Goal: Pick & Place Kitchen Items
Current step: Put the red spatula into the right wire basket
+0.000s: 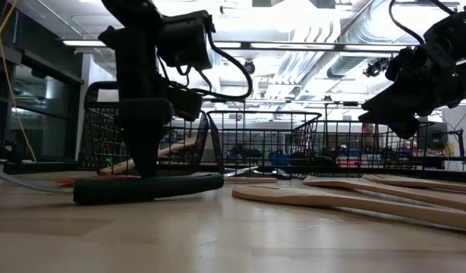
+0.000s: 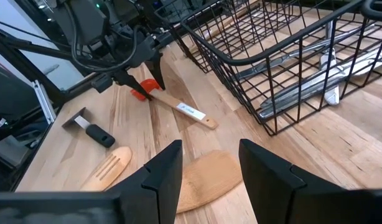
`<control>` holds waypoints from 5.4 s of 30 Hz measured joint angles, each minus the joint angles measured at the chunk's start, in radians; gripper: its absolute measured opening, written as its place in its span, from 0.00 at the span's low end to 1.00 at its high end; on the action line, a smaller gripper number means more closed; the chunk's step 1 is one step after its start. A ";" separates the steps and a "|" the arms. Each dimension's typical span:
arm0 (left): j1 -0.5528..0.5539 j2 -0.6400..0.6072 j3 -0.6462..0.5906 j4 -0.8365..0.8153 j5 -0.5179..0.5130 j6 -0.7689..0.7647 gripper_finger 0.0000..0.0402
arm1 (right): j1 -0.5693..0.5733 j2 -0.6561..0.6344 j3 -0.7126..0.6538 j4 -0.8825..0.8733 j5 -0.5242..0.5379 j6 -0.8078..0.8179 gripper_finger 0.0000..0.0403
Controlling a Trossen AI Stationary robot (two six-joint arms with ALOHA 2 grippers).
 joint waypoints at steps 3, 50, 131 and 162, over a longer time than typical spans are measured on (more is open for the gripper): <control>-0.001 0.001 0.000 -0.001 -0.001 -0.003 0.36 | 0.000 0.000 0.000 0.000 0.000 0.000 0.37; -0.030 0.008 0.184 -0.111 0.059 0.073 0.17 | 0.000 0.000 0.000 0.000 0.001 -0.112 0.37; -0.026 0.003 0.618 0.156 -0.224 0.550 0.17 | 0.701 0.390 0.112 0.540 0.638 -0.398 0.36; 0.081 -0.003 0.635 0.232 -0.090 0.578 0.17 | 0.700 0.387 0.154 0.887 0.831 -0.740 0.72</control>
